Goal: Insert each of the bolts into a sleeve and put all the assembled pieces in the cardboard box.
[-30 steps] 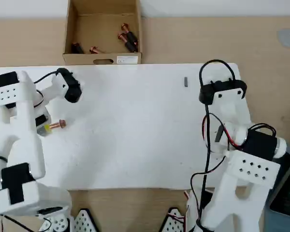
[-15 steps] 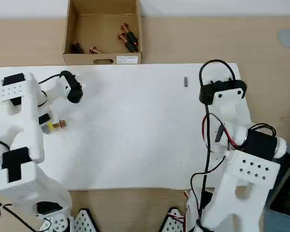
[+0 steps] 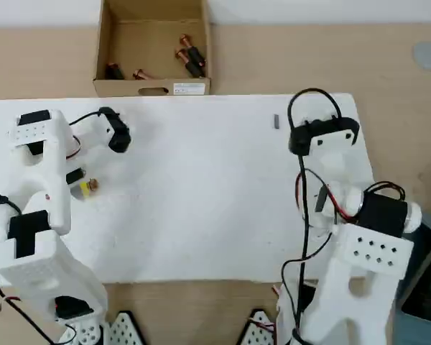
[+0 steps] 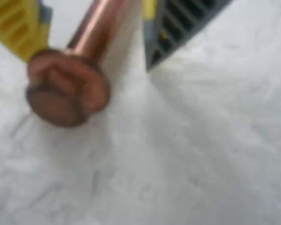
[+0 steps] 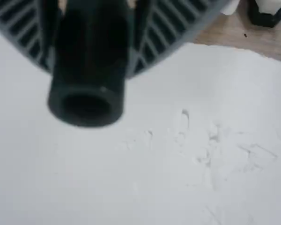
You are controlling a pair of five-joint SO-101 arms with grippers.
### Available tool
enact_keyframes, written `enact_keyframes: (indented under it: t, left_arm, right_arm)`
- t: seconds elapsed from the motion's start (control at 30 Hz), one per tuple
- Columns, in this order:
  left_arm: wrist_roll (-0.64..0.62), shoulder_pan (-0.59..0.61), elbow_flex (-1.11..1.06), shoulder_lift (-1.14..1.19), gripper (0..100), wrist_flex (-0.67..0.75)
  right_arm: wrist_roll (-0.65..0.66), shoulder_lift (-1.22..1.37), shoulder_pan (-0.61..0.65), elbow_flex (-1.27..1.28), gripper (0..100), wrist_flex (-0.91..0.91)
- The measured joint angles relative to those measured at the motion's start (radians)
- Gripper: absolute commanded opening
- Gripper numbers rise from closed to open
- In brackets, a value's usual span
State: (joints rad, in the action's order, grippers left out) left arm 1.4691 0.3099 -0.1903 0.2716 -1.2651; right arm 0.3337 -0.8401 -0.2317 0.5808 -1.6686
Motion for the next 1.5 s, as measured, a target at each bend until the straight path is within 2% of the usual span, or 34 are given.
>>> enact_keyframes:
  t: [0.17,0.4,0.63,0.8,1.07,1.23,1.43,1.5]
  left_arm:
    - [-0.006,-0.002,0.002,0.028,0,-0.006]
    - [-0.051,-0.014,-0.003,0.035,0,-0.015]
    - [-0.091,-0.026,0.110,0.060,0,-0.189]
    - [-0.204,-0.048,0.192,0.000,0,-0.315]
    - [-0.427,-0.107,0.216,-0.295,0,-0.459]
    - [-0.674,-0.152,0.160,-0.493,0,-0.474]
    - [-0.799,-0.226,-0.015,-0.747,0,-0.476]
    - [-0.861,-0.244,-0.075,-0.845,0,-0.437]
  right_arm:
    - [0.000,0.000,0.000,0.000,1.0,0.000]
    - [0.000,0.000,0.005,0.000,1.0,0.000]
    - [0.000,0.000,0.005,-0.074,1.0,-0.029]
    - [0.000,0.000,0.005,-0.155,1.0,-0.083]
    - [0.000,-0.037,0.005,-0.255,1.0,-0.098]
    - [0.000,-0.150,0.005,-0.258,1.0,-0.098]
    - [0.000,-0.305,0.005,-0.172,1.0,-0.086]
    - [-0.008,-0.354,0.005,-0.098,0.9,-0.049]
